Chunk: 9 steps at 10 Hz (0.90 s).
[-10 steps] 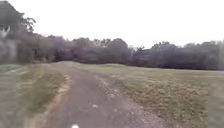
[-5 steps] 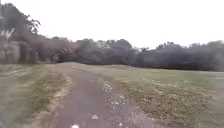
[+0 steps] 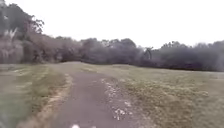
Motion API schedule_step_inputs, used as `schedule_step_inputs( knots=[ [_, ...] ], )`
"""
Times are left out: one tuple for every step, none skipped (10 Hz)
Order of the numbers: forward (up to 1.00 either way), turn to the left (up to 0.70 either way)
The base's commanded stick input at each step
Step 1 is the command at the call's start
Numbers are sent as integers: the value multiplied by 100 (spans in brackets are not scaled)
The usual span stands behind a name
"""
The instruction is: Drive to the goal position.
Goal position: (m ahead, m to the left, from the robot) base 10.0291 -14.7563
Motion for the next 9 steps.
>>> schedule_step_inputs(
  knots=[
    [60,0],
    [60,0],
    [60,0],
    [60,0],
    [60,0],
    [60,0],
    [60,0],
    [60,0],
    [60,0]
  ],
)
